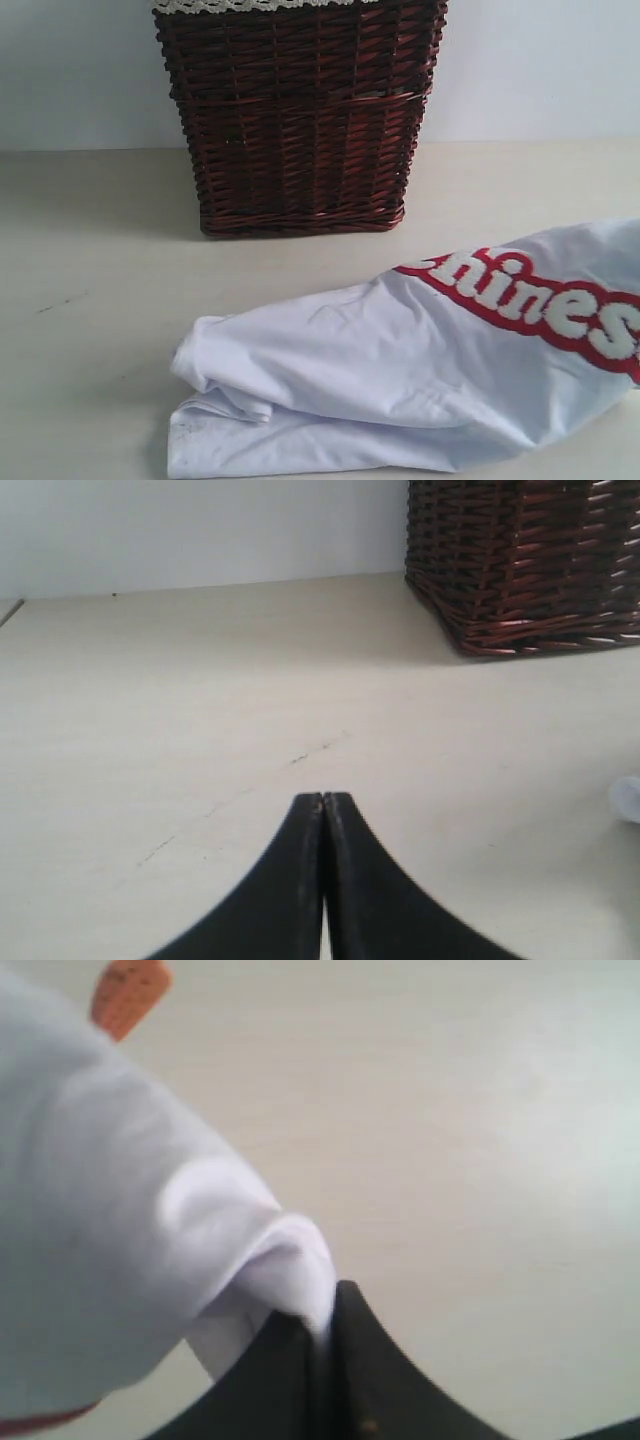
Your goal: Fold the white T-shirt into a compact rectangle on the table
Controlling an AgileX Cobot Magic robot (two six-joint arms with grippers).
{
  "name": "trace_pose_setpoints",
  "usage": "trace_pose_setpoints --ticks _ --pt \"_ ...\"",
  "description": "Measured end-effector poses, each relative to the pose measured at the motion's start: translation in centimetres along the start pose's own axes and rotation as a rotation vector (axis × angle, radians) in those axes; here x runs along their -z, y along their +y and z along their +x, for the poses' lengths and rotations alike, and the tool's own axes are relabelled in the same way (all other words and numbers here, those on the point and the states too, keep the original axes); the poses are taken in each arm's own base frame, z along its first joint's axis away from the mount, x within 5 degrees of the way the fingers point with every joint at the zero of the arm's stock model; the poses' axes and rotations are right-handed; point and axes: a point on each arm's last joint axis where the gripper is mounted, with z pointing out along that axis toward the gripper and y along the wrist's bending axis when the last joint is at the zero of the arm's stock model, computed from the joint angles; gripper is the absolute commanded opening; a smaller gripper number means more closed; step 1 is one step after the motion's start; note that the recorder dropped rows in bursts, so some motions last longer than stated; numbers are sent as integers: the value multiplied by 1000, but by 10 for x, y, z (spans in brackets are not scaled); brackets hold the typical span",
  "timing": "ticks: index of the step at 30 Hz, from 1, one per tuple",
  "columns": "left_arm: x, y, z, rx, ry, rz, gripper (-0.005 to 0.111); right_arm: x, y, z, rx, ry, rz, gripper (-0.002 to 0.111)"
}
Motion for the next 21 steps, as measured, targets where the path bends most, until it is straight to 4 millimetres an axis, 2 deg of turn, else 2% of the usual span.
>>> trace_pose_setpoints --ticks 6,11,14,18,19,21 --pt "0 0 0 0 0 0 0 1 -15 -2 -12 -25 165 0" --pt "0 0 0 0 0 0 0 1 -12 -2 -5 -18 129 0" --pt "0 0 0 0 0 0 0 3 2 -1 45 -5 -30 0" --pt "0 0 0 0 0 0 0 18 38 -4 172 -57 -460 0" --pt "0 0 0 0 0 0 0 29 52 -4 211 -110 -639 0" --pt "0 0 0 0 0 0 0 50 62 -3 245 -209 -829 0"
